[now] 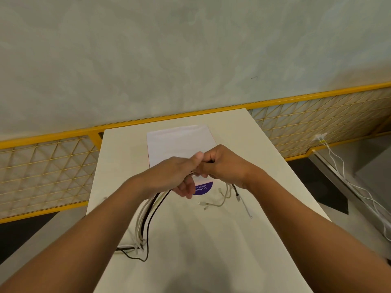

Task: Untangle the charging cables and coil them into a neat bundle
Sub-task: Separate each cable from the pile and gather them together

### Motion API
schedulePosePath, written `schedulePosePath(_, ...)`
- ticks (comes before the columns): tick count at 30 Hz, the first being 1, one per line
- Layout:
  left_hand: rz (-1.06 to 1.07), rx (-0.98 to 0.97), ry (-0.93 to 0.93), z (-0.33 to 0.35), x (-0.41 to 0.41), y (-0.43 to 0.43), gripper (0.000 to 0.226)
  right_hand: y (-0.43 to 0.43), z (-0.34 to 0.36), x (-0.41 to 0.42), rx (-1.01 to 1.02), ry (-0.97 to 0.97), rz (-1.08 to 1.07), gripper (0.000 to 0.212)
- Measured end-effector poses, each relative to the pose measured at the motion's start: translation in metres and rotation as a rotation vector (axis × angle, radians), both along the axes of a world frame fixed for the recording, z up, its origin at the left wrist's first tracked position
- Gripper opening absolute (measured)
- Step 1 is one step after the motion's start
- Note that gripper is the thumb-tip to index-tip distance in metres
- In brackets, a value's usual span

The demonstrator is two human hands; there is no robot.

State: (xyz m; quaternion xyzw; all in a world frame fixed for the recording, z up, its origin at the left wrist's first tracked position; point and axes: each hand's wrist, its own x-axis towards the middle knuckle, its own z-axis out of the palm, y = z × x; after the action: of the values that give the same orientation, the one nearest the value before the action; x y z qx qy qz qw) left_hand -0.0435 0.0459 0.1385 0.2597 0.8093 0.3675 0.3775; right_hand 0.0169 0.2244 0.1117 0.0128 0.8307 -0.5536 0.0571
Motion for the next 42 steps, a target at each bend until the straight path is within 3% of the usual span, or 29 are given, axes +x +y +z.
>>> schedulePosePath(5, 0.138, 0.017, 0.166, -0.005, 0.000, 0.011, 0.060, 0.005, 0.004, 0.004, -0.155, -0.053, -0.013, 0.021)
schedulePosePath(10, 0.164, 0.019, 0.284, -0.007, -0.003, 0.002, 0.052, 0.029, -0.005, 0.009, -0.171, -0.145, 0.048, 0.024)
schedulePosePath(13, 0.093, -0.068, 0.231, -0.008, -0.006, -0.002, 0.050, 0.029, -0.012, 0.010, -0.176, -0.120, 0.023, 0.011)
schedulePosePath(17, 0.047, -0.096, 0.120, -0.007, -0.006, 0.002, 0.047, 0.019, -0.017, 0.007, -0.150, -0.094, 0.006, 0.011)
schedulePosePath(23, 0.167, 0.001, 0.370, -0.007, 0.000, 0.007, 0.051, 0.023, -0.009, 0.005, -0.289, -0.117, 0.038, 0.023)
schedulePosePath(29, 0.150, 0.058, 0.263, -0.002, -0.005, -0.003, 0.054, 0.044, -0.011, 0.009, -0.204, -0.189, 0.062, 0.015)
schedulePosePath(36, 0.143, 0.040, 0.195, 0.007, 0.003, -0.006, 0.048, 0.053, -0.013, 0.013, -0.335, -0.161, -0.029, 0.023)
schedulePosePath(42, 0.200, 0.129, 0.157, 0.010, 0.003, -0.012, 0.049, 0.063, -0.024, 0.016, -0.275, -0.212, -0.075, 0.014)
